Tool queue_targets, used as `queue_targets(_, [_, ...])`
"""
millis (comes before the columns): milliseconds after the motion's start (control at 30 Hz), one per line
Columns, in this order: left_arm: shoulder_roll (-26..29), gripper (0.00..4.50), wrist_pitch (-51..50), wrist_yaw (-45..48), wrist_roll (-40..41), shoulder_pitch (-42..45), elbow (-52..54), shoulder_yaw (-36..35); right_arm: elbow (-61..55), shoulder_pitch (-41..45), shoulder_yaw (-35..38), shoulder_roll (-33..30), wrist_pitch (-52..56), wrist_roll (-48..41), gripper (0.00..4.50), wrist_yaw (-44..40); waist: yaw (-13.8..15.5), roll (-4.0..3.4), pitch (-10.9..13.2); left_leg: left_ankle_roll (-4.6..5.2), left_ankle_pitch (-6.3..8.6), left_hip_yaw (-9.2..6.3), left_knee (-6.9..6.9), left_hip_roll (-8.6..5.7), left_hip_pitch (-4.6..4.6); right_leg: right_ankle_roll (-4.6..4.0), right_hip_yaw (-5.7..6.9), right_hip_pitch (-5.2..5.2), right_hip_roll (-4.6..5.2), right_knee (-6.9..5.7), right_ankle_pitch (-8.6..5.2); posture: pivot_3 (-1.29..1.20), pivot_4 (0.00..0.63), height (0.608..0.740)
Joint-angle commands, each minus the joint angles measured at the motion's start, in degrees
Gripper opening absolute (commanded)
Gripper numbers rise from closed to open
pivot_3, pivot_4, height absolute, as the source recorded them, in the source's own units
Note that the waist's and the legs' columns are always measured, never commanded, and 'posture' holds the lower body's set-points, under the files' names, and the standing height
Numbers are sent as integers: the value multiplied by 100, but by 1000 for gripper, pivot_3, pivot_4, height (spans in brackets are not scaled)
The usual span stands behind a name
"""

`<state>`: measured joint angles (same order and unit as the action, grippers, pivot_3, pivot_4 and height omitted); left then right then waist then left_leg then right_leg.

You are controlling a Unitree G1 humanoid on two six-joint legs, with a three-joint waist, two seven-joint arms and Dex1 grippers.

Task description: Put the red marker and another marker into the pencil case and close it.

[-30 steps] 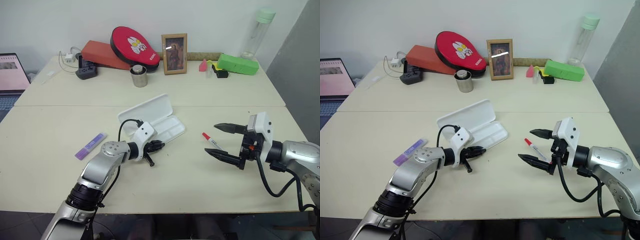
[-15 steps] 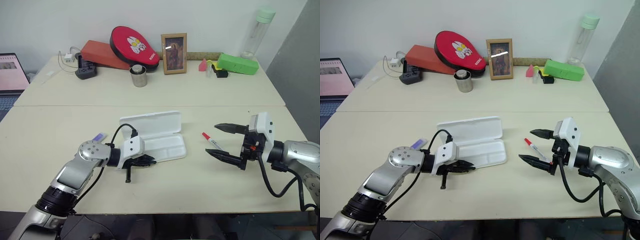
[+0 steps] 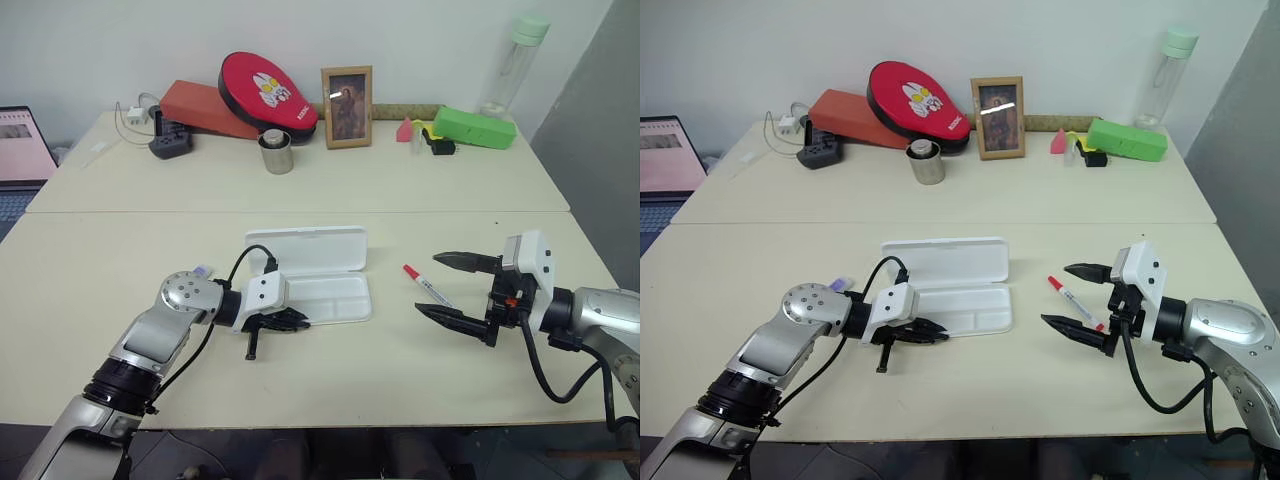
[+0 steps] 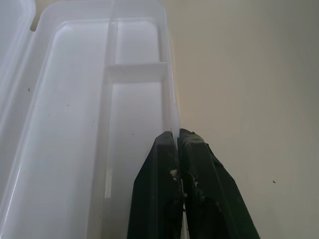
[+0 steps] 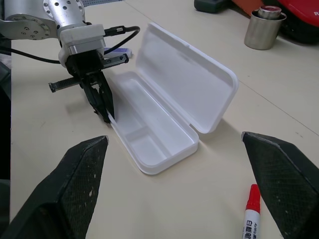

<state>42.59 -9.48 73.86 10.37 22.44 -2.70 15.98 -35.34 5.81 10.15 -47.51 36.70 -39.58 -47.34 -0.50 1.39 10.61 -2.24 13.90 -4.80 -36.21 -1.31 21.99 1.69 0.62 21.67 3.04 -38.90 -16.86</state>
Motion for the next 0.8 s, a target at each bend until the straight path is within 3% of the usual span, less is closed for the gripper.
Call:
queue_targets(33, [18, 30, 40, 34, -18, -56, 178, -33, -154, 60, 163, -76, -35, -77, 4500, -8, 0, 0, 0, 0, 0, 0, 0, 0, 0, 0, 1, 0, 0, 0, 0, 0, 150, 740])
queue_targets(67, [15, 30, 40, 26, -17, -61, 182, -44, -122, 89, 140, -75, -27, -68, 4500, -11, 1, 0, 0, 0, 0, -1, 0, 0, 1, 0, 1, 0, 0, 0, 0, 0, 150, 740])
queue_targets(167, [0, 600, -133, -20, 78, -71, 257, -117, -28, 172, 66, -89, 30, -37, 4500, -4, 0, 0, 0, 0, 0, 0, 0, 0, 0, 0, 0, 0, 0, 0, 0, 0, 150, 740])
queue_targets(500, [41, 2790, -272, -88, 234, -184, 582, -267, 117, 287, -49, -104, 65, 40, 4500, -41, 1, 0, 0, 0, 0, -1, 0, 0, 1, 0, 0, 0, 0, 0, 0, 0, 150, 740])
queue_targets(733, [-9, 4408, -1535, -241, 1519, -210, 1656, -976, 248, 297, -69, -34, 62, 86, 4500, -13, -1, 0, 0, 0, 0, -5, -1, 1, 1, 0, 0, 0, 0, -1, 0, 0, 150, 740])
queue_targets(800, [-40, 4462, -1790, -393, 1737, -200, 1849, -1145, 360, 294, -139, -1, 94, 176, 4500, 69, -3, 0, 0, 0, 0, -5, -1, 1, 0, 0, -1, 0, 0, -1, 0, 0, 150, 740])
